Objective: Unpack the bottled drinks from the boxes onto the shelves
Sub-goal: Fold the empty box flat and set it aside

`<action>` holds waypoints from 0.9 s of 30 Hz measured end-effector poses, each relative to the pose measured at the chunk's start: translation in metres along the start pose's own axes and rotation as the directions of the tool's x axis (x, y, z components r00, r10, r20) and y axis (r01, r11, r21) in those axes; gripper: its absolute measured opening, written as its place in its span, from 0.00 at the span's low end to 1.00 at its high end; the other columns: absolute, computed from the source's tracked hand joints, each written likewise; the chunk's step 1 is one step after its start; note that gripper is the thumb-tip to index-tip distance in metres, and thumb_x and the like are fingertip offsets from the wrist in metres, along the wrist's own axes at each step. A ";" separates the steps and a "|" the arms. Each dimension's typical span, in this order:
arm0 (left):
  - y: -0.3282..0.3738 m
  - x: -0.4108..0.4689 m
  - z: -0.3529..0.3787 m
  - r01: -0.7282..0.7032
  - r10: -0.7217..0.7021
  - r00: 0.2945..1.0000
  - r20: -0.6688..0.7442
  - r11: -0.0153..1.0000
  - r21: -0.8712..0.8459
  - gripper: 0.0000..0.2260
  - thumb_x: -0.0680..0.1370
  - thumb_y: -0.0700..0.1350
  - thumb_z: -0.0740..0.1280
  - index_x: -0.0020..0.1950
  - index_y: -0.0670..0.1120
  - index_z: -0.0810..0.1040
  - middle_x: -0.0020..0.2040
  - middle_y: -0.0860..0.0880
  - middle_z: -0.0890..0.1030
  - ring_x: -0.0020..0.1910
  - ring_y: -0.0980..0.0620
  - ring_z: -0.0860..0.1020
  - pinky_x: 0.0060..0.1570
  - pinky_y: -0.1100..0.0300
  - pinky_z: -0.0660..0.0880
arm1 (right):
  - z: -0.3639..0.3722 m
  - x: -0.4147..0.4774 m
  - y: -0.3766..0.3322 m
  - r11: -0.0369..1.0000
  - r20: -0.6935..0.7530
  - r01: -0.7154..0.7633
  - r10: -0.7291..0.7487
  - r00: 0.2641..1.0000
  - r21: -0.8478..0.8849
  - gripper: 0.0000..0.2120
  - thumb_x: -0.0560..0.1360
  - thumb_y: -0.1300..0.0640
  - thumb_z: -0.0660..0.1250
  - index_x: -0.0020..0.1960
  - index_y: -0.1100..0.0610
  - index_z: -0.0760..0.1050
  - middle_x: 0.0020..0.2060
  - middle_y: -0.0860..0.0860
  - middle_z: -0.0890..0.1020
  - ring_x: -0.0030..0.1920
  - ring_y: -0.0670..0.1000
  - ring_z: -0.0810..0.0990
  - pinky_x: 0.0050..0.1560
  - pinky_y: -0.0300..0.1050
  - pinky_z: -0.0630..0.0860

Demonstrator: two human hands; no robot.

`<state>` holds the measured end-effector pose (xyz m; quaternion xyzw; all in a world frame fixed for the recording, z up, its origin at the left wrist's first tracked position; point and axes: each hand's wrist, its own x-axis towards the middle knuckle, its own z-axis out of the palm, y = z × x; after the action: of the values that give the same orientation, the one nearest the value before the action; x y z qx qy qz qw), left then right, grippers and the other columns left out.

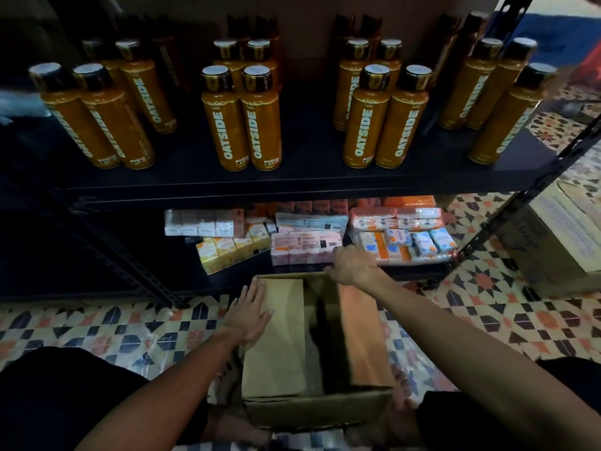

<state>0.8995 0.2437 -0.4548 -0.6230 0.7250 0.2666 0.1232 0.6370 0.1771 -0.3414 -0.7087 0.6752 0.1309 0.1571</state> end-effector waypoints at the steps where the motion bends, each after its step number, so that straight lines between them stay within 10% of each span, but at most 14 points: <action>1: -0.003 -0.002 0.000 -0.022 0.022 1.000 -0.005 0.999 0.027 0.34 0.84 0.61 0.50 0.81 0.47 0.36 0.77 0.49 0.29 0.80 0.44 0.40 0.77 0.45 0.49 | 0.008 -0.005 0.002 0.993 0.043 0.035 -0.040 0.998 0.111 0.22 0.80 0.43 0.63 0.69 0.55 0.71 0.60 0.56 0.80 0.59 0.59 0.79 0.58 0.53 0.77; 4: -0.010 -0.012 0.002 -0.105 0.110 0.994 -0.021 0.981 0.163 0.32 0.84 0.59 0.49 0.82 0.46 0.40 0.79 0.45 0.31 0.80 0.45 0.39 0.77 0.49 0.46 | 0.043 -0.025 0.019 0.958 0.172 0.111 -0.160 0.972 0.265 0.26 0.81 0.48 0.62 0.76 0.55 0.64 0.69 0.59 0.74 0.68 0.60 0.74 0.62 0.49 0.72; 8: -0.024 -0.035 0.008 -0.304 0.312 0.950 0.020 0.905 0.299 0.28 0.85 0.56 0.46 0.82 0.51 0.40 0.80 0.43 0.36 0.80 0.46 0.37 0.76 0.55 0.37 | 0.099 -0.050 0.061 0.969 0.204 0.245 -0.248 0.947 0.037 0.31 0.81 0.53 0.61 0.81 0.52 0.54 0.81 0.57 0.52 0.80 0.58 0.54 0.77 0.55 0.59; 14: -0.048 -0.068 0.019 -0.643 0.580 0.758 0.298 0.587 0.492 0.36 0.80 0.50 0.55 0.80 0.59 0.35 0.79 0.45 0.31 0.78 0.45 0.30 0.76 0.50 0.33 | 0.138 -0.090 0.092 0.915 0.177 0.399 -0.384 0.906 -0.061 0.33 0.82 0.56 0.57 0.83 0.47 0.47 0.81 0.58 0.40 0.81 0.58 0.39 0.79 0.55 0.42; 27: -0.037 -0.085 0.043 -0.509 0.548 0.815 0.187 0.524 0.683 0.51 0.76 0.48 0.71 0.79 0.54 0.29 0.79 0.39 0.33 0.78 0.35 0.36 0.77 0.40 0.43 | 0.155 -0.112 0.104 0.732 0.258 0.562 -0.499 0.827 -0.385 0.54 0.78 0.58 0.67 0.77 0.45 0.22 0.77 0.66 0.31 0.79 0.67 0.34 0.79 0.65 0.46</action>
<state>0.9449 0.3352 -0.4558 -0.2838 0.9264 -0.0235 0.2465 0.5310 0.3373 -0.4439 -0.8776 0.3834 0.2797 0.0677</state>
